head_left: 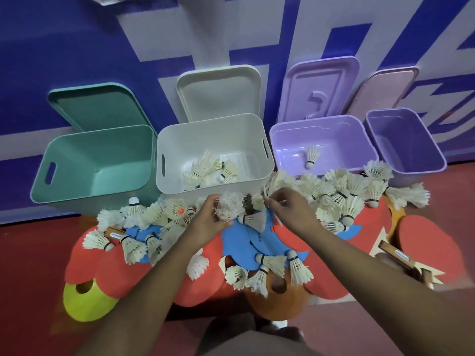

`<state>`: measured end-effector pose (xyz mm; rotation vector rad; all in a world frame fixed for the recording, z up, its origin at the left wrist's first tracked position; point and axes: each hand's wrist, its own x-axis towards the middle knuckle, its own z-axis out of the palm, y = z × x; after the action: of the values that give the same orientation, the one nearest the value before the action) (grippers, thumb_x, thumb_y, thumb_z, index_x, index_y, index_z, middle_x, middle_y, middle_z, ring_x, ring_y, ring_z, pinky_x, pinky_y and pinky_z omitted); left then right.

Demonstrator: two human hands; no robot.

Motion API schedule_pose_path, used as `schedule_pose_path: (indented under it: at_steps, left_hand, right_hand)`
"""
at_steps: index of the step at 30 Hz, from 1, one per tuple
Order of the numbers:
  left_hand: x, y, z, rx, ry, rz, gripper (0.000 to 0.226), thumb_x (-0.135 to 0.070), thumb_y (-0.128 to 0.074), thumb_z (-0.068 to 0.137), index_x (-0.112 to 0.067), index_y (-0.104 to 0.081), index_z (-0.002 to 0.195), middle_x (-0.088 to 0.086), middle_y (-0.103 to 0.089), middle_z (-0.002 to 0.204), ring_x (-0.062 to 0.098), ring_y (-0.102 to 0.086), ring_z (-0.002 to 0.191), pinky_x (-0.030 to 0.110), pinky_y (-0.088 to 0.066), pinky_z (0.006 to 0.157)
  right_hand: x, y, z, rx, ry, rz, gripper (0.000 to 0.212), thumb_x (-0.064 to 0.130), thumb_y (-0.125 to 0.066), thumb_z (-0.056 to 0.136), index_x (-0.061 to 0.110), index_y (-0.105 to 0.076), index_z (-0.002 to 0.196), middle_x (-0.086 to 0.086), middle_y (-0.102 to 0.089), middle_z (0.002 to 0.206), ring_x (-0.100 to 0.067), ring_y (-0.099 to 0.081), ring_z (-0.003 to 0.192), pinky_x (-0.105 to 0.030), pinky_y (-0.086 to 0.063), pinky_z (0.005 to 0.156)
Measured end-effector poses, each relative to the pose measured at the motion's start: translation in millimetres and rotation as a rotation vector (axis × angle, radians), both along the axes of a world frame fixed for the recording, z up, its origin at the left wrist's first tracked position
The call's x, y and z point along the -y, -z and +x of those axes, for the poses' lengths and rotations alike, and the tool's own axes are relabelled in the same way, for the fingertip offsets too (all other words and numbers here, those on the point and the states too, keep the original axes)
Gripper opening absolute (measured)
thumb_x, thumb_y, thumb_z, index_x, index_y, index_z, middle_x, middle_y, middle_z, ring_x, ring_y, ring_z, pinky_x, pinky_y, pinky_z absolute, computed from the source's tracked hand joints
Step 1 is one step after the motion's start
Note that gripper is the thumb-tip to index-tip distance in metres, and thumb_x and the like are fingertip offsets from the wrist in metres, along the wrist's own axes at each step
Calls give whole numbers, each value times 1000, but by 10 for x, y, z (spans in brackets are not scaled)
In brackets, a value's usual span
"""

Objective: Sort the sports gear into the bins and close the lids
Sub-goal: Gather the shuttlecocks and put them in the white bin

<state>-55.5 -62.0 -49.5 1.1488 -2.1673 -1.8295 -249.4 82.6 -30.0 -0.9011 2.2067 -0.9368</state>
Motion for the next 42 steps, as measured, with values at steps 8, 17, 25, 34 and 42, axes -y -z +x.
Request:
schedule_pose_path:
  at_steps: [8,17,25,34,42]
  left_hand:
    - [104,163,184,43,1,28,58,1,-75,80,-20,-47,126,-7,-62,118,-6,-64,99,13,-50,86]
    - [245,132,271,47,45,-114,60,-10,-78,78,-30,-48,126,-8,-63,120,2,-63,106,25,-50,92]
    - [230,-42,80,65,145,-191,61,-15,-78,78,-42,-46,121,-17,-60,115,0,-59,103,23,-49,91]
    - [-127,-70,-95,-6,186,-26,57,-5,-74,82,-31,-50,126,-22,-62,114,-12,-59,101,9,-44,85]
    - [-545,66,-195,-21,109,83,61,1,-70,84,-18,-42,134,-18,-53,118,-33,-47,92,-1,-41,82]
  right_hand:
    - [241,588,391,159,86,353,49,27,-67,85,13,-34,51,-4,-34,47,-18,-34,44,-26,-24,47]
    - [123,117,232,-2,48,161,23,9,-60,81,12,-48,62,-1,-45,54,-16,-44,48,-24,-32,44]
    - [273,-542,81,-171,-240,3,9,25,-67,89,19,-66,95,8,-62,82,1,-51,63,-23,-35,61]
    - [-127,-461,306,-82,-171,-92,26,34,-64,91,18,-66,112,7,-59,106,3,-50,71,-8,-36,66]
    - [-1067,189,85,-104,-98,427,37,46,-58,91,10,-57,92,-10,-65,90,-24,-58,78,-35,-44,64]
